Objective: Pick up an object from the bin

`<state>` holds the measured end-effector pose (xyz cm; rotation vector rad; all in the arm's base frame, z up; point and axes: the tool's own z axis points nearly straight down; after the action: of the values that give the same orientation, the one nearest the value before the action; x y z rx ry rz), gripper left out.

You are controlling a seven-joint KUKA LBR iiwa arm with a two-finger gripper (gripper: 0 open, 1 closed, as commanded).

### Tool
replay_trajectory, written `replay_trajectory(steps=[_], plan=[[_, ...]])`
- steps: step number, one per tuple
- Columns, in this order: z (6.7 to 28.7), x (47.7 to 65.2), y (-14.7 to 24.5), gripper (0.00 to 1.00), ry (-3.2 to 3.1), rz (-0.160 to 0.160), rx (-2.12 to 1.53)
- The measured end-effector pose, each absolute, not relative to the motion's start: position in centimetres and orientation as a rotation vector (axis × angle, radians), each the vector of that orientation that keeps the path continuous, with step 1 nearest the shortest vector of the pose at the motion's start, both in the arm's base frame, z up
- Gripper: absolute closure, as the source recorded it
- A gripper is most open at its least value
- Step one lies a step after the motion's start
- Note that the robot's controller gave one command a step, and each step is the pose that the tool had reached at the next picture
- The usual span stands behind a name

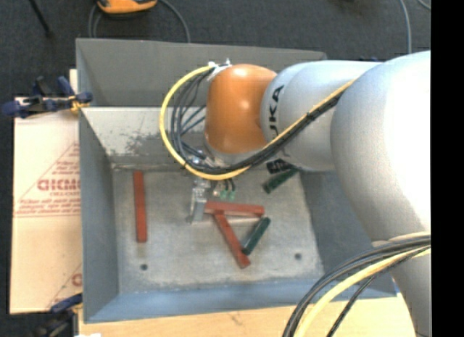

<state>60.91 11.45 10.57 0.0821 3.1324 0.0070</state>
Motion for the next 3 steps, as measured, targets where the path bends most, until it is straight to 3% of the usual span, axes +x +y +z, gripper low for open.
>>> replay_trajectory(steps=[1, 2, 3], plan=[[7.9, 60.9, 8.9, 0.0, 3.121, -0.005, 0.352], [8.7, 58.1, 5.3, 1.0, 3.088, 0.001, 0.564], [8.6, 58.1, 5.3, 1.0, 3.088, 0.002, 0.565]])
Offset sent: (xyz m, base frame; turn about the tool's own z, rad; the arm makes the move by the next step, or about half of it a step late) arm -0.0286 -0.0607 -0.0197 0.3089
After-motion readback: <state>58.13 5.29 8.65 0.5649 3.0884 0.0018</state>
